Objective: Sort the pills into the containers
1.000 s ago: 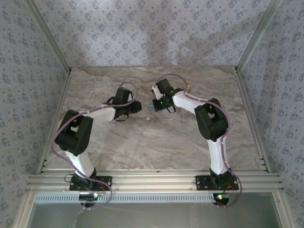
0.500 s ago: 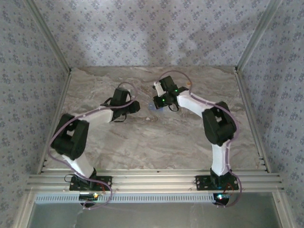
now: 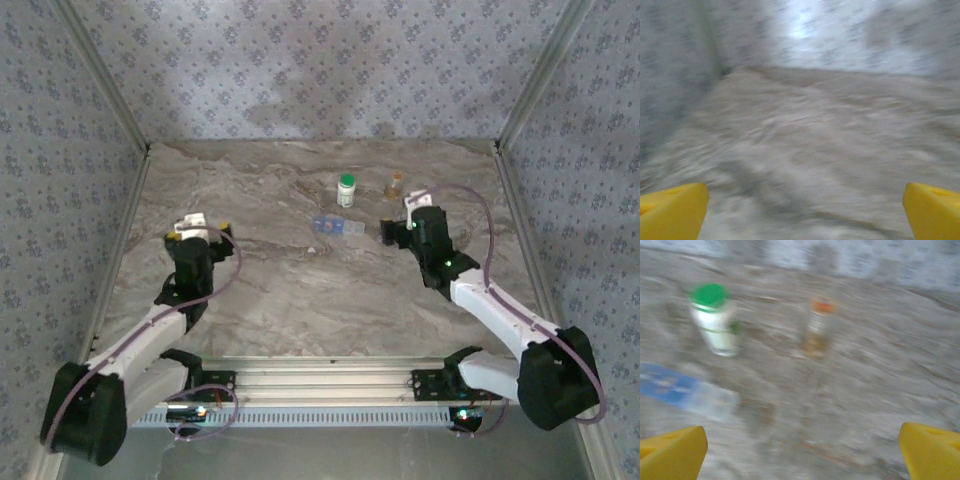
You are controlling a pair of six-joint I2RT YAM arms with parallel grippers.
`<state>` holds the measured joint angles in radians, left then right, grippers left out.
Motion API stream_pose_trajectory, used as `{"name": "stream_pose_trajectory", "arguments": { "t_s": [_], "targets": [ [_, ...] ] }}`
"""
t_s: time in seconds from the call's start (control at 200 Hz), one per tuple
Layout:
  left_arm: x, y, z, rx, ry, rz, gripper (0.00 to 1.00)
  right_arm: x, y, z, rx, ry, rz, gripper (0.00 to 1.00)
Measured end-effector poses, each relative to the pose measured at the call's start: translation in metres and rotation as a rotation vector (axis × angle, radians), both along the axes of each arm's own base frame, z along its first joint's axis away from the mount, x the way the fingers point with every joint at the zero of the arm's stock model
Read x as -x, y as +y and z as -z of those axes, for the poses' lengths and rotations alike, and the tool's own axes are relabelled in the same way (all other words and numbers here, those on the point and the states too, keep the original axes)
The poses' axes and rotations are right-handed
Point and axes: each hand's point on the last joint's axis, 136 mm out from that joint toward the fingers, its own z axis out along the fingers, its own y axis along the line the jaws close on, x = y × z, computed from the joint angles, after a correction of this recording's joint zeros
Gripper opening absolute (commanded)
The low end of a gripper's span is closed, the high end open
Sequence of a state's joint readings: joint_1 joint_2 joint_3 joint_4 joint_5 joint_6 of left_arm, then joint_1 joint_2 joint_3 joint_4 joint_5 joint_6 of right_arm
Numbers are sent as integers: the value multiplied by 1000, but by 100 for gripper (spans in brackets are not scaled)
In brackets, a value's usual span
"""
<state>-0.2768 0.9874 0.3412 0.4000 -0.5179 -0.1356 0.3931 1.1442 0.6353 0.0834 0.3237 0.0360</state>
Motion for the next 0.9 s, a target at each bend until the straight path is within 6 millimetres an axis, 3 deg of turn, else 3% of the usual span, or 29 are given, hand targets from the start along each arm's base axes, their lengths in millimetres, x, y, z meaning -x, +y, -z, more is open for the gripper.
{"name": "stream_pose_trajectory", "arguments": {
  "t_s": [0.065, 0.125, 0.255, 0.48, 0.595, 0.905],
  "targets": [
    [1, 34, 31, -18, 87, -104, 100, 4, -27, 28, 69, 17, 59, 100],
    [1, 52, 54, -18, 152, -154, 100, 8, -45, 50, 118, 37, 94, 100],
    [-14, 45, 73, 10, 179, -77, 100, 5, -74, 80, 142, 86, 169, 100],
    [-42, 14, 71, 4, 99, 145, 100, -12, -100, 84, 54, 48, 230, 100],
    [-49, 20, 100, 31, 180, 160, 99, -18, -111, 80, 5, 19, 249, 100],
    [-62, 23, 87, 37, 146, 156, 100, -30, -127, 73, -75, -57, 256, 100]
  ]
}}
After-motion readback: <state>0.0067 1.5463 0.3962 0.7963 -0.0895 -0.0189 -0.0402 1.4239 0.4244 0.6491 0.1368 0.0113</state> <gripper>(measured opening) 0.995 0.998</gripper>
